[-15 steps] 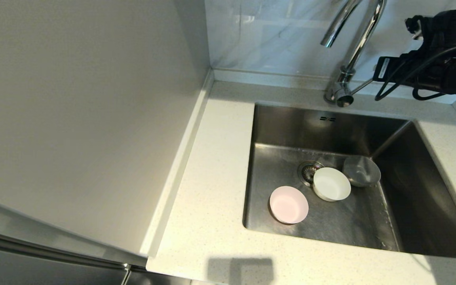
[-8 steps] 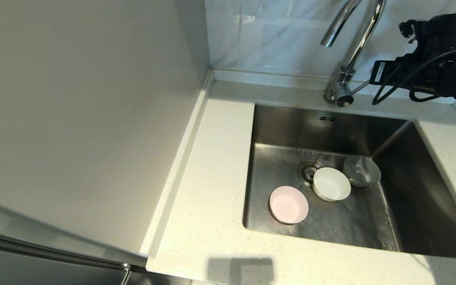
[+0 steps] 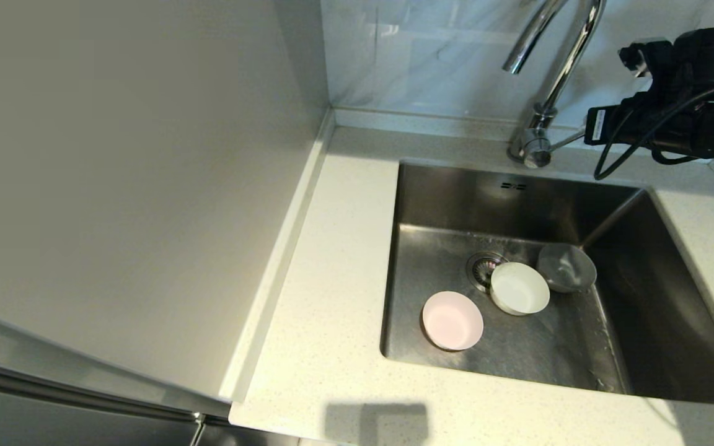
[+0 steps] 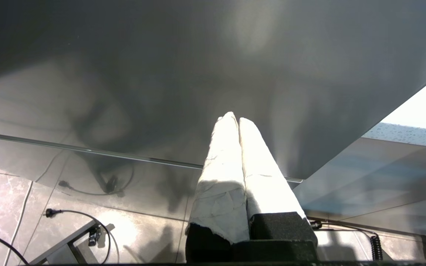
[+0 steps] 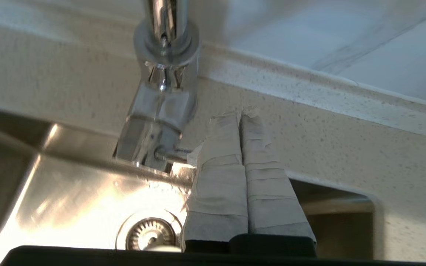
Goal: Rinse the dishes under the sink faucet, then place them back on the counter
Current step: Turn on the faucet
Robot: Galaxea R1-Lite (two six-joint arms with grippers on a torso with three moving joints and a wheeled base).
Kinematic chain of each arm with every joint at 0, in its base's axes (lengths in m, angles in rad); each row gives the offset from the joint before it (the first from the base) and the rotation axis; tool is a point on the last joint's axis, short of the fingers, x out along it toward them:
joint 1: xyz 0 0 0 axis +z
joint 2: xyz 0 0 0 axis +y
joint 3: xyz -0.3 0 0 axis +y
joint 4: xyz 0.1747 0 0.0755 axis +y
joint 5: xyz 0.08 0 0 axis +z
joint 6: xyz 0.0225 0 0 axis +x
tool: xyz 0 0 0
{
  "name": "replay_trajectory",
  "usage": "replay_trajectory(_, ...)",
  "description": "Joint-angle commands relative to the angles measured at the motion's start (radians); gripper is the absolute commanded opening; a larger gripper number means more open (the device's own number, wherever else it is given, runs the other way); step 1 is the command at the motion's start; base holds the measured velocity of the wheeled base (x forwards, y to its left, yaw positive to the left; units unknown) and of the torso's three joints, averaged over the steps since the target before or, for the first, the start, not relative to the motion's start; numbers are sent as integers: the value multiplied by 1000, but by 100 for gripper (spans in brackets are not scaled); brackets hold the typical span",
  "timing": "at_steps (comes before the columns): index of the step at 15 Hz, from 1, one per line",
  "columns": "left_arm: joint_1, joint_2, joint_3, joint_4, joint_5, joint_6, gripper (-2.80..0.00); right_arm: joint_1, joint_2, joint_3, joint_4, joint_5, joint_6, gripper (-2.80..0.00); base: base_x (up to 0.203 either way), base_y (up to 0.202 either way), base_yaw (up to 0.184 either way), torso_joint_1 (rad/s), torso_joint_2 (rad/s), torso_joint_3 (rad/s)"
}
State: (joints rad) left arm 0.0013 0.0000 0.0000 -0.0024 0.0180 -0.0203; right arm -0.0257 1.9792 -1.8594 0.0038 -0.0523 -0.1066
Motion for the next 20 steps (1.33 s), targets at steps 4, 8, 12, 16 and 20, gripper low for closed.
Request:
replay_trajectory(4,0,-3,0,-1,0,-1,-280,3,-45,10,-5,3,3,-280,0,0,0,0,0,0)
replay_trajectory(8,0,-3,0,-1,0,-1,-280,1,-60,4,-7,2,20,-280,0,0,0,0,0,0)
replay_trajectory(12,0,-3,0,-1,0,-1,-280,3,-63,14,-6,2,22,-280,0,0,0,0,0,0)
replay_trajectory(16,0,-3,0,-1,0,-1,-280,3,-46,12,-10,2,21,-280,0,0,0,0,0,0)
replay_trajectory(20,0,-3,0,-1,0,-1,-280,3,1,-15,-21,0,21,-280,0,0,0,0,0,0)
